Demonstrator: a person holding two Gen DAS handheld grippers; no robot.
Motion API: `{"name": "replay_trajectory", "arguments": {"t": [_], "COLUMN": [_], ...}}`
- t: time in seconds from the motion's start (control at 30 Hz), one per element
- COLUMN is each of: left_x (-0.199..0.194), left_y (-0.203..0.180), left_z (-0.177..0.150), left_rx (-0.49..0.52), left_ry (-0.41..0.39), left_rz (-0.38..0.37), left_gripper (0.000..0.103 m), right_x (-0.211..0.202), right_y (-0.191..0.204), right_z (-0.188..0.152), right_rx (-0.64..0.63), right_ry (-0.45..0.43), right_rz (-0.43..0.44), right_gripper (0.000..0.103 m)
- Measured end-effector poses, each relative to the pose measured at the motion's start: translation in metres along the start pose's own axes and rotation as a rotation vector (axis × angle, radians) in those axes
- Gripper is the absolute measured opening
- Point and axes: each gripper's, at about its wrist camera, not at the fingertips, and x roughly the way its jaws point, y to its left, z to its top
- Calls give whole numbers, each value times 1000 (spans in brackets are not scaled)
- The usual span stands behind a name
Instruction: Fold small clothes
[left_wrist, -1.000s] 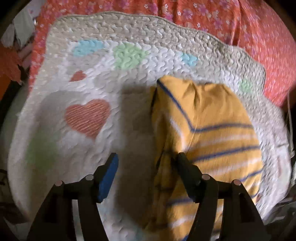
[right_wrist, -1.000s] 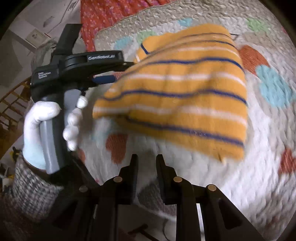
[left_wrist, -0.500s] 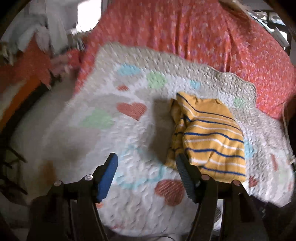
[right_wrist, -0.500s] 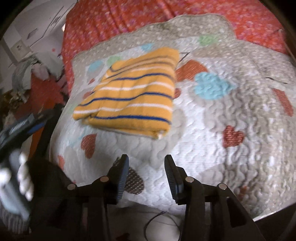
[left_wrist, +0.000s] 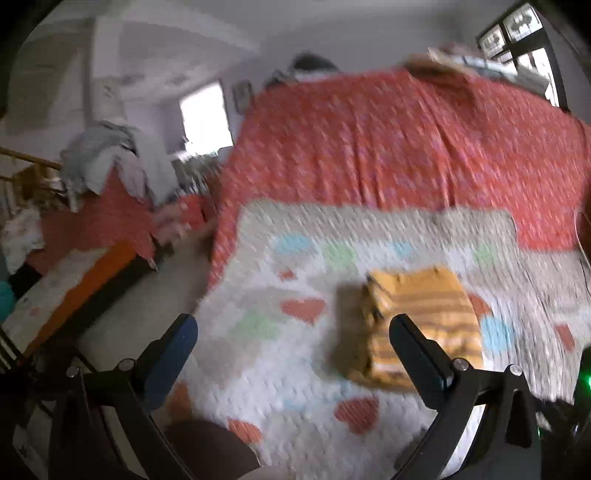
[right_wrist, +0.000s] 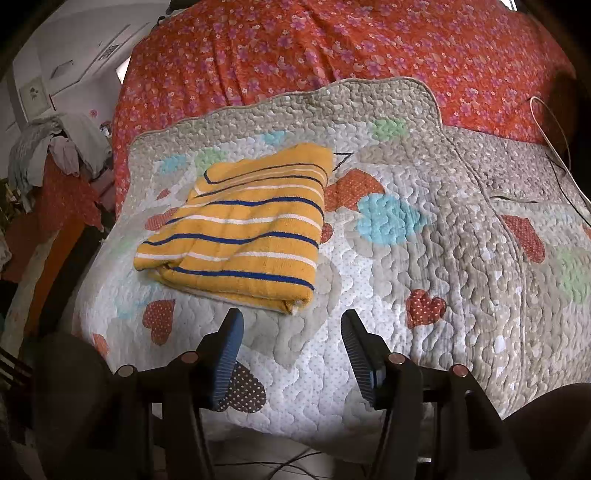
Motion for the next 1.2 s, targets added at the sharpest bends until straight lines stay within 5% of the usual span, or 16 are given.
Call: {"name": "replay_trajectory", "arguments": {"t": [0.2, 0.3, 1.2], "left_x": [35, 40, 43], "left_y": [-20, -29, -49], "left_z": [-36, -48, -69], "left_rx": [1, 12, 74], "left_ry": [254, 305, 367], "left_rz": [-129, -144, -226], "left_gripper": [103, 103, 103], "right_x": [8, 13, 17], "right_y": [-13, -21, 2], "right_z": [0, -1, -4], "right_rx": [41, 74, -68], "right_ry": [20, 40, 35], "right_rz": [-42, -51, -114], "right_gripper": [61, 62, 67]}}
